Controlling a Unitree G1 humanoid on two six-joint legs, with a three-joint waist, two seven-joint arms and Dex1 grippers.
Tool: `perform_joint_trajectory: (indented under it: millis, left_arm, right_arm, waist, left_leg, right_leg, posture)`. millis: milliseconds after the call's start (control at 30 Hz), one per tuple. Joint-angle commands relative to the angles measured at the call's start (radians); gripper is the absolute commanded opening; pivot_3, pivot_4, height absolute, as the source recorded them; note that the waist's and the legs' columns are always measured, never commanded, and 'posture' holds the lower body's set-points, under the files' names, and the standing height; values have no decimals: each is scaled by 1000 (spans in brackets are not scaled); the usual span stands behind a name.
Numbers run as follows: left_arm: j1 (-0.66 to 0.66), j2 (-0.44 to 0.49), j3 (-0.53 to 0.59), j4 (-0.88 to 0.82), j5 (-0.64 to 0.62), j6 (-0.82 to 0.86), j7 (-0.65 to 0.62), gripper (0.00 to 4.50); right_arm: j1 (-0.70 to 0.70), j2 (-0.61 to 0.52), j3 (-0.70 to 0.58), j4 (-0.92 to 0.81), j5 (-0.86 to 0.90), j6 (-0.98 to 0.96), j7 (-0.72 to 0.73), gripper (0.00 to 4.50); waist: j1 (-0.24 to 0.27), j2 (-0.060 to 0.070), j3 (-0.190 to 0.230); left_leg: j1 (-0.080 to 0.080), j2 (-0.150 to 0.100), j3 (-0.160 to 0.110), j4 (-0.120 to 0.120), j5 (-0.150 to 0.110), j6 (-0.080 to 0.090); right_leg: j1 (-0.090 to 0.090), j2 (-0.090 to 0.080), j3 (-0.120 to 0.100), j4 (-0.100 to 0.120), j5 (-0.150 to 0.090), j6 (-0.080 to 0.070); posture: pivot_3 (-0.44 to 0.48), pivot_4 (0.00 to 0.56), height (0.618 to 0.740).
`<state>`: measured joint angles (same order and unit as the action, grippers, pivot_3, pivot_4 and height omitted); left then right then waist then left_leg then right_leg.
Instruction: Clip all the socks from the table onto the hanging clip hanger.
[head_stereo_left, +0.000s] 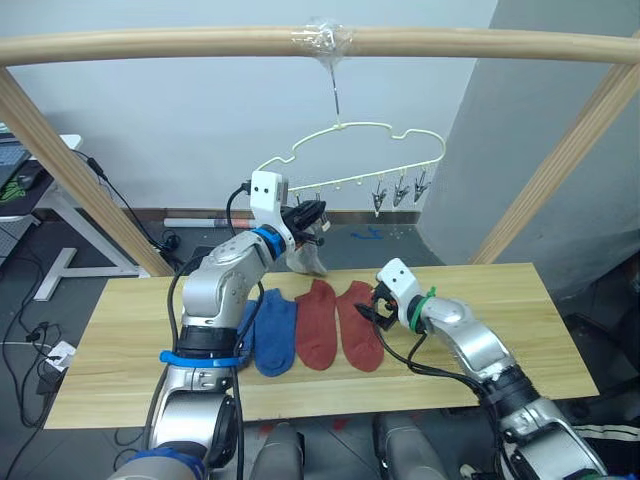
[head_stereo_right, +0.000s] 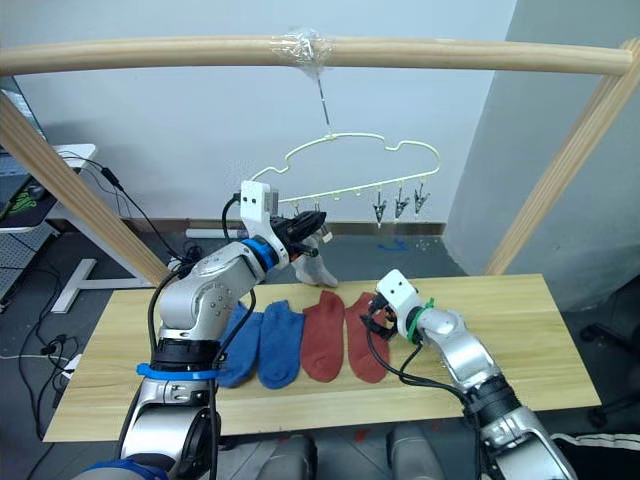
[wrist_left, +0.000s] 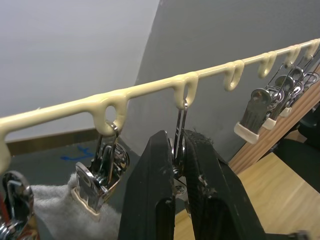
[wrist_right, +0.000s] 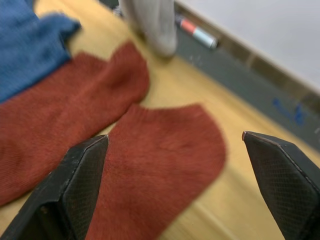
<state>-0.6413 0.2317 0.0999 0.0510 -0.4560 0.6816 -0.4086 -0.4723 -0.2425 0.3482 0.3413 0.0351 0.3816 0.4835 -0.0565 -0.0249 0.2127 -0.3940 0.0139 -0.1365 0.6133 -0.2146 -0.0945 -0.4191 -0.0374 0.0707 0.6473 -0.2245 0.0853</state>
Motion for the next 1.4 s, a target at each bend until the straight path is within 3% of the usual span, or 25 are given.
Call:
perform_joint_trajectory:
  millis: [33,333,433,633,700,733,833,867,1033,1167,1400]
  left_arm:
    - [7,10,-7,-51,-19,34,-17,44]
    - [26,9,-4,-91,-33,77,-10,44]
    - [34,11,-3,-102,-35,88,-9,44]
    - [40,11,-4,-115,-43,103,-11,44]
    - [38,10,2,-113,-53,115,-13,44]
    - [36,9,9,-111,-63,127,-15,44]
    - [41,18,25,-115,-98,171,-22,44]
    - [52,29,21,-125,-106,184,-34,44]
    - [77,66,21,-151,-138,227,-55,44]
    - [36,27,171,-112,-322,414,9,44]
    - [-20,-26,325,-54,-508,594,115,44]
  right_arm:
    - [-43,48,-9,111,-31,-58,-22,4500]
    - [-77,108,-24,324,-82,-100,-27,4500]
    - [-57,90,-14,341,-106,-111,-14,3865]
    - [-18,63,-7,319,-127,-131,19,1701]
    - [-1,44,-6,293,-134,-143,30,1232]
    - [12,23,-1,259,-146,-161,37,1133]
    - [71,-65,25,97,-181,-234,97,174]
    - [89,-97,37,47,-200,-260,110,54]
    - [145,-176,43,-120,-224,-287,151,54]
    - [173,-281,8,-338,-256,-426,166,54]
    - [169,-321,-24,-428,-323,-513,108,54]
  waist:
    - [1,0,0]
    - [6,0,0]
    - [6,0,0]
    - [5,0,0]
    - [5,0,0]
    - [6,0,0]
    - [12,0,0]
    - [11,0,0]
    - [-2,0,0]
    - [-2,1,0]
    - [0,0,0]
  left_leg:
    - [-1,0,0,0,0,0]
    - [0,0,0,0,0,0]
    - [2,0,0,0,0,0]
    - [12,0,0,-1,0,0]
    - [13,0,0,-1,0,0]
    - [13,0,0,-1,0,0]
    - [12,0,0,-1,0,0]
    - [12,-1,0,-1,0,0]
    - [13,0,0,-2,-1,0]
    - [13,0,0,-2,0,0]
    - [12,0,0,-1,-1,0]
  right_leg:
    - [0,0,0,0,0,0]
    - [0,0,0,0,0,0]
    - [2,0,0,0,0,0]
    - [12,0,0,-2,-3,4]
    - [13,0,0,-2,-3,4]
    - [13,0,0,-1,-3,4]
    - [13,-1,0,-2,-3,4]
    - [13,-1,0,-3,-3,4]
    - [12,0,0,-3,-3,4]
    - [12,0,0,-2,-4,5]
    - [12,-1,0,-3,-3,5]
  posture:
    - [51,182,740]
    - [67,186,740]
    - [68,188,740]
    - [64,190,740]
    - [57,189,740]
    - [57,189,740]
    - [48,186,740]
    - [48,186,740]
    - [48,186,740]
    - [31,173,740]
    - [22,166,740]
